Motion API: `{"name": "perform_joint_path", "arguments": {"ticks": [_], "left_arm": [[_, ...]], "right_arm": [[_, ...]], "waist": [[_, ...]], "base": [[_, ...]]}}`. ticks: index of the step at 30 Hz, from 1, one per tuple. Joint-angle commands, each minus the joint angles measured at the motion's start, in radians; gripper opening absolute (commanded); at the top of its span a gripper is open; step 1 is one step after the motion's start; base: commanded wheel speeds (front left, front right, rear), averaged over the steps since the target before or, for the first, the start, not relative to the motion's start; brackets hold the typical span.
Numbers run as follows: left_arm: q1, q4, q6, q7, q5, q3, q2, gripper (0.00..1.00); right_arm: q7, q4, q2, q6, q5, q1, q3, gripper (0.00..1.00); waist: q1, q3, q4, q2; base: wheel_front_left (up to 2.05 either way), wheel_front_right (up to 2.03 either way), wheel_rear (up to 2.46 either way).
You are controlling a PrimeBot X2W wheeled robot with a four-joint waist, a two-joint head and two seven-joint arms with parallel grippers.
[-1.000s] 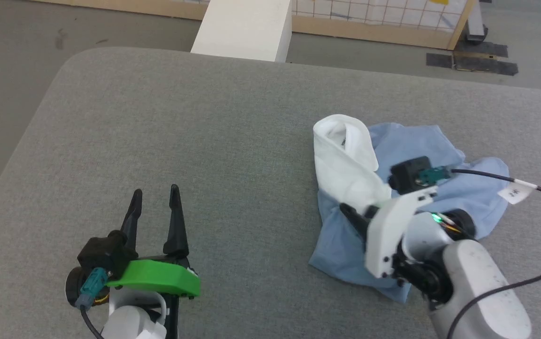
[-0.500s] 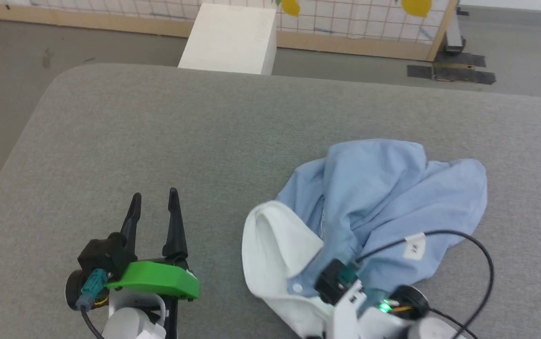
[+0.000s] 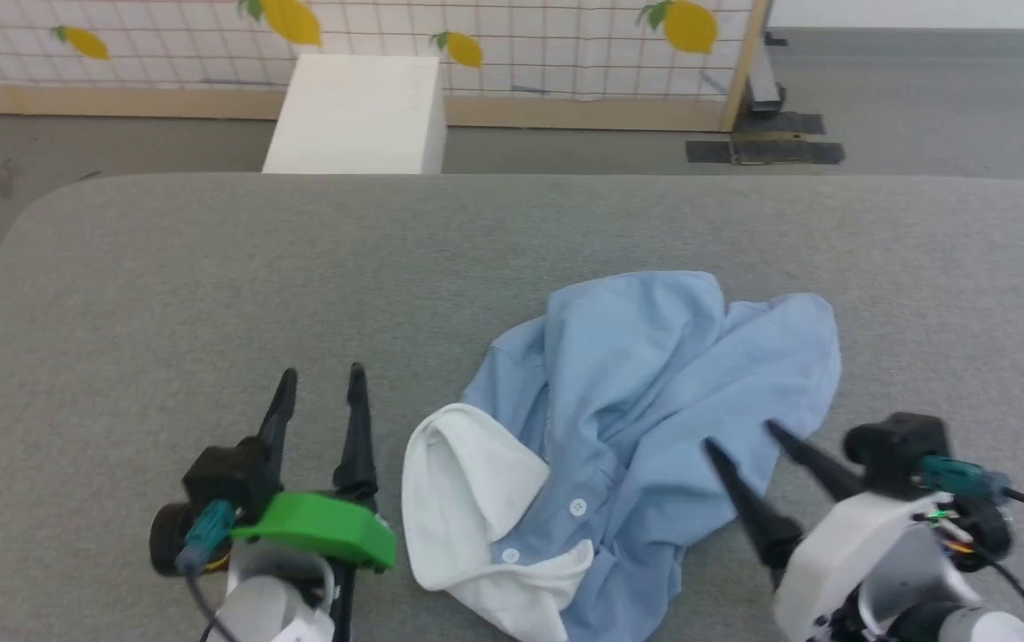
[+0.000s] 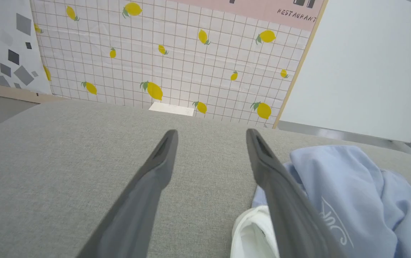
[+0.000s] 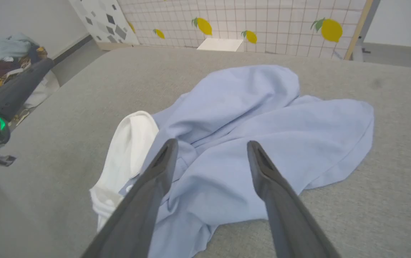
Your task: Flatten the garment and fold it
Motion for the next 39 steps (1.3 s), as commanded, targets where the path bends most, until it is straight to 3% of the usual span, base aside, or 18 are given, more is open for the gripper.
{"name": "perform_joint_path", "arguments": {"ticks": [1,7,16,24,25,27,30,35,39], "left_arm": [[-0.043,0.02,-0.002,-0.003,0.011,-0.012,-0.003,1.0],[-0.222,0.163,0.01,0.088,0.04,-0.074,-0.003,1.0],[-0.52,0.545,0.002,0.445,0.108,-0.157,0.026,1.0],[-0.614,0.737,-0.014,0.717,0.131,-0.2,0.054,1.0],[-0.617,0.758,-0.025,0.758,0.134,-0.21,0.056,0.95],[-0.62,0.769,-0.045,0.796,0.133,-0.222,0.056,0.0],[-0.618,0.726,-0.042,0.724,0.121,-0.214,0.055,0.0],[-0.566,0.599,0.028,0.465,0.055,-0.125,0.051,0.0],[-0.487,0.5,0.083,0.328,-0.002,-0.039,0.063,0.0]], "right_arm": [[-0.041,-0.004,0.018,-0.001,-0.042,0.013,-0.031,1.0],[-0.208,0.035,0.068,-0.001,-0.114,0.01,-0.092,1.0],[-0.397,0.105,0.077,-0.001,-0.108,-0.065,-0.081,1.0],[-0.459,0.166,0.078,-0.001,-0.088,-0.087,-0.078,1.0],[-0.461,0.17,0.078,-0.001,-0.086,-0.087,-0.078,1.0],[-0.465,0.177,0.078,-0.001,-0.08,-0.087,-0.083,1.0],[-0.464,0.18,0.078,-0.001,-0.075,-0.086,-0.09,1.0],[-0.456,0.169,0.078,-0.001,-0.082,-0.085,-0.1,1.0],[-0.444,0.156,0.078,-0.001,-0.092,-0.078,-0.11,1.0]], "waist": [[0.0,0.003,-0.045,0.0],[0.0,0.046,-0.118,0.0],[0.0,0.133,-0.244,0.0],[0.0,0.158,-0.291,0.0],[0.0,0.158,-0.291,0.0],[0.0,0.155,-0.284,0.0],[0.0,0.149,-0.258,0.0],[0.0,0.124,-0.187,0.0],[0.0,0.1,-0.12,0.0]], "base": [[0.0,0.0,0.0],[0.0,0.0,0.0],[0.0,0.0,0.0],[0.0,0.0,0.0],[0.0,0.0,0.0],[0.0,0.0,0.0],[0.0,0.0,0.0],[0.0,0.0,0.0],[0.0,0.0,0.0]]}}
